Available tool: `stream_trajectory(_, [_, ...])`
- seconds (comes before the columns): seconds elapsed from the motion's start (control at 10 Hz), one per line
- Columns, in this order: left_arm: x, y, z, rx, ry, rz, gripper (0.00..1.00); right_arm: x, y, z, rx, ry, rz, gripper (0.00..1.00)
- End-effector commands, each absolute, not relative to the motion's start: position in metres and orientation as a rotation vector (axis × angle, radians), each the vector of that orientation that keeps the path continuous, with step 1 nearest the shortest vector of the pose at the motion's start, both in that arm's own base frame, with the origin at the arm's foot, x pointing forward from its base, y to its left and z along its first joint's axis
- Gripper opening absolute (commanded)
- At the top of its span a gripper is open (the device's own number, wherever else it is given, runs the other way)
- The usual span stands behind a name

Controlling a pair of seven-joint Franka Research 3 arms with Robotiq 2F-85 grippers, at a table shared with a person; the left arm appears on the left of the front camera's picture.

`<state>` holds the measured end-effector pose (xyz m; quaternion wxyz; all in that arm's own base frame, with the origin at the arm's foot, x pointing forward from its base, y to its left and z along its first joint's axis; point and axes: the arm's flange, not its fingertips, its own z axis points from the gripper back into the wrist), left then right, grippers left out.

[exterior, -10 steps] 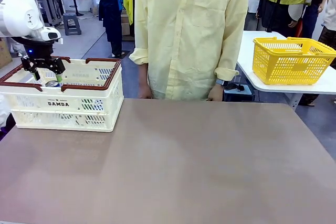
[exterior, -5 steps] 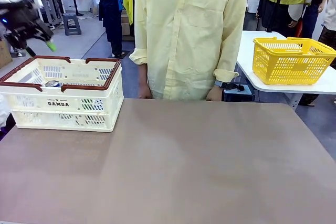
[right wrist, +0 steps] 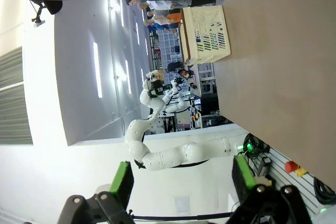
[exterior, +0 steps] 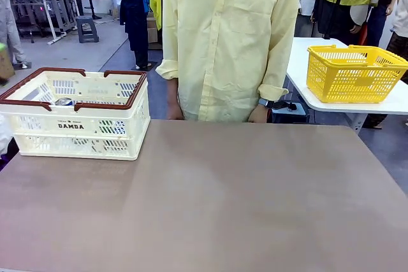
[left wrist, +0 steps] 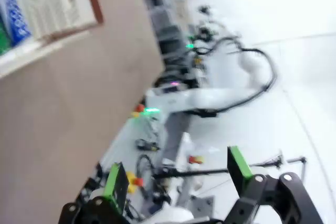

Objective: Place the drinks into the Shopping basket.
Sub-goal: Pick up one drink and place it into the Shopping basket.

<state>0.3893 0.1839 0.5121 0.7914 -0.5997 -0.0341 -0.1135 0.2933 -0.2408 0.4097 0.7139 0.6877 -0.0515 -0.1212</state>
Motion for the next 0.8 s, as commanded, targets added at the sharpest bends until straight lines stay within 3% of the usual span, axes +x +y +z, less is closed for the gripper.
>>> stream_trajectory(0.0, [0.42, 0.215, 0.475, -1.372, -0.03, -0.237, 1.0, 0.292, -0.24, 0.414, 1.53, -0.106, -0.278, 1.0])
stream_trajectory(0.1, [0.44, 0.217, 0.463, -1.265, -0.029, -0.105, 1.0, 0.292, -0.24, 0.414, 1.53, -0.106, -0.278, 1.0])
stream_trajectory(0.2, [0.388, 0.202, 0.482, -1.364, -0.043, -0.242, 1.0, 0.292, -0.24, 0.414, 1.53, -0.106, -0.278, 1.0])
stream_trajectory(0.7, [0.388, 0.202, 0.482, -1.364, -0.043, -0.242, 1.0, 0.292, -0.24, 0.414, 1.53, -0.106, -0.278, 1.0])
